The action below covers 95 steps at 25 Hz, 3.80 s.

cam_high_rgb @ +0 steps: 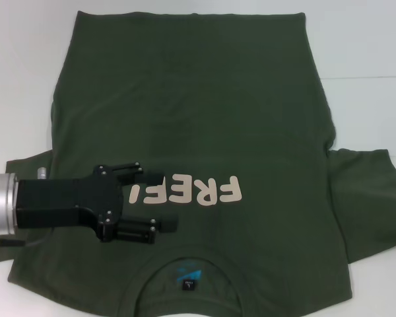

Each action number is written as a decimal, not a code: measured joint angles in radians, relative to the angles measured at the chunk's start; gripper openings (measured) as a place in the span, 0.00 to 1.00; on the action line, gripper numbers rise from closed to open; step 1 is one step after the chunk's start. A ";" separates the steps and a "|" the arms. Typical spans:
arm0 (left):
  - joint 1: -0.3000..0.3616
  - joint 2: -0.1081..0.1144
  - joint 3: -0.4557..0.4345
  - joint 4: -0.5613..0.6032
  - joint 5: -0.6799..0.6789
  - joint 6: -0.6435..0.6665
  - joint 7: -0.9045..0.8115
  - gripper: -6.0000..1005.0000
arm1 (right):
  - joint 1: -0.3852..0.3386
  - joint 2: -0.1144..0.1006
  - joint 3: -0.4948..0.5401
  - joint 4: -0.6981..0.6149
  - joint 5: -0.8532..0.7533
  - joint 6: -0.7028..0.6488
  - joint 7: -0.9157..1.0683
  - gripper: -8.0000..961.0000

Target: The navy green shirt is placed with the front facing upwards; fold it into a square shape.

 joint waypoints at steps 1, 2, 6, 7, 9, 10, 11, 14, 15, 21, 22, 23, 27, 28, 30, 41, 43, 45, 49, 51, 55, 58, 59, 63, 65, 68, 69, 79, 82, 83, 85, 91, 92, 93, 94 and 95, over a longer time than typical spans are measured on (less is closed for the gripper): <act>0.000 0.000 0.000 0.000 0.000 0.000 0.000 0.93 | -0.002 0.000 0.007 -0.001 0.000 -0.005 -0.002 0.04; 0.000 0.000 0.000 0.000 0.000 0.000 0.000 0.93 | -0.005 0.000 0.011 -0.004 0.000 -0.007 -0.003 0.04; 0.001 -0.001 0.000 -0.001 0.000 0.001 0.000 0.93 | -0.030 -0.001 0.019 -0.041 -0.003 -0.001 -0.005 0.04; 0.002 -0.001 0.000 -0.002 0.000 0.001 0.000 0.93 | -0.033 -0.001 0.025 -0.049 -0.003 0.001 -0.005 0.04; 0.002 -0.002 0.000 -0.003 0.000 0.001 0.000 0.93 | -0.034 -0.002 0.037 -0.062 -0.003 0.003 -0.005 0.04; 0.002 -0.002 0.000 -0.003 0.000 0.001 0.000 0.93 | -0.034 -0.003 0.042 -0.068 -0.003 0.006 -0.005 0.04; 0.002 -0.002 0.000 -0.002 0.000 0.001 0.000 0.93 | -0.035 -0.004 0.044 -0.073 -0.003 0.010 -0.005 0.04; 0.002 -0.003 0.001 -0.001 0.000 0.001 0.000 0.93 | -0.034 -0.004 0.050 -0.078 -0.002 0.019 -0.005 0.04; 0.002 -0.004 0.002 -0.001 0.000 0.001 0.000 0.93 | -0.032 -0.004 0.051 -0.079 0.000 0.021 -0.006 0.04; 0.002 -0.004 0.003 -0.001 0.000 0.002 -0.002 0.93 | -0.030 -0.003 0.046 -0.101 -0.004 0.033 -0.003 0.04; 0.002 -0.004 0.003 -0.001 0.000 0.003 -0.002 0.93 | -0.030 -0.004 0.048 -0.103 -0.004 0.033 -0.002 0.04; 0.002 -0.004 0.002 -0.001 0.000 0.003 -0.002 0.93 | -0.032 -0.007 0.050 -0.107 -0.004 0.035 0.000 0.04; 0.002 -0.004 0.002 -0.002 0.000 0.003 -0.002 0.93 | -0.037 -0.011 0.066 -0.130 -0.001 0.039 -0.001 0.04; 0.002 -0.004 0.002 -0.002 0.000 0.002 -0.002 0.93 | -0.036 -0.009 0.075 -0.136 0.002 0.039 -0.004 0.04; 0.001 -0.004 0.001 -0.002 0.000 0.002 -0.002 0.93 | -0.032 -0.001 0.088 -0.156 0.010 0.039 -0.017 0.04; -0.004 -0.004 0.001 -0.004 0.000 -0.004 -0.001 0.93 | 0.022 0.038 0.030 -0.174 0.292 -0.024 -0.051 0.04; -0.001 -0.004 0.002 -0.004 0.000 -0.004 0.000 0.93 | 0.023 0.040 -0.013 -0.156 0.351 -0.019 -0.053 0.04; 0.002 -0.004 0.001 -0.003 0.000 -0.002 0.000 0.93 | 0.023 0.041 -0.089 -0.122 0.408 0.004 -0.065 0.04; 0.004 -0.004 0.001 -0.004 0.000 -0.001 -0.001 0.93 | 0.025 0.042 -0.162 -0.099 0.426 0.038 -0.073 0.04; 0.005 -0.004 0.001 -0.003 0.000 -0.001 -0.001 0.93 | 0.025 0.043 -0.203 -0.078 0.436 0.061 -0.076 0.04; 0.006 -0.004 0.000 -0.003 0.000 -0.005 -0.001 0.93 | 0.038 0.043 -0.240 -0.044 0.452 0.086 -0.090 0.04; 0.006 -0.004 0.000 -0.003 -0.001 -0.006 0.001 0.93 | 0.061 0.044 -0.247 -0.021 0.451 0.095 -0.101 0.04; 0.006 -0.004 0.000 -0.003 -0.003 -0.006 0.001 0.93 | 0.070 0.043 -0.248 -0.011 0.449 0.097 -0.102 0.04; 0.005 -0.004 0.000 -0.003 -0.008 -0.006 0.002 0.93 | 0.101 0.039 -0.249 0.025 0.439 0.102 -0.102 0.04; 0.006 -0.004 0.000 -0.003 -0.008 -0.006 0.002 0.93 | 0.110 0.040 -0.252 0.035 0.427 0.103 -0.102 0.04; 0.007 -0.004 0.000 -0.004 -0.009 -0.007 0.004 0.93 | 0.123 0.042 -0.261 0.057 0.407 0.112 -0.103 0.04; 0.007 -0.004 0.000 -0.005 -0.009 -0.008 0.004 0.93 | 0.127 0.042 -0.262 0.066 0.403 0.119 -0.103 0.04; 0.002 -0.004 0.000 -0.006 -0.011 -0.010 0.007 0.93 | 0.164 0.042 -0.270 0.125 0.402 0.157 -0.104 0.04; 0.002 -0.005 0.000 -0.006 -0.011 -0.010 0.007 0.93 | 0.179 0.042 -0.271 0.156 0.402 0.174 -0.107 0.04; 0.002 -0.005 0.000 -0.006 -0.011 -0.012 0.007 0.93 | 0.184 0.041 -0.271 0.164 0.402 0.177 -0.109 0.04; 0.003 -0.005 0.000 -0.006 -0.011 -0.016 0.007 0.93 | 0.192 0.040 -0.271 0.180 0.402 0.178 -0.115 0.05; 0.006 -0.006 0.000 -0.010 -0.012 -0.020 0.018 0.93 | 0.200 0.041 -0.271 0.186 0.403 0.180 -0.130 0.17; 0.006 -0.006 0.000 -0.010 -0.012 -0.020 0.018 0.93 | 0.201 0.041 -0.271 0.186 0.404 0.180 -0.133 0.22; 0.006 -0.006 0.000 -0.010 -0.012 -0.020 0.018 0.93 | 0.201 0.042 -0.271 0.186 0.406 0.181 -0.136 0.27; 0.006 -0.007 0.000 -0.010 -0.012 -0.020 0.018 0.93 | 0.202 0.042 -0.271 0.186 0.407 0.181 -0.139 0.32; 0.006 -0.008 0.000 -0.011 -0.013 -0.020 0.019 0.93 | 0.203 0.042 -0.271 0.186 0.407 0.182 -0.142 0.36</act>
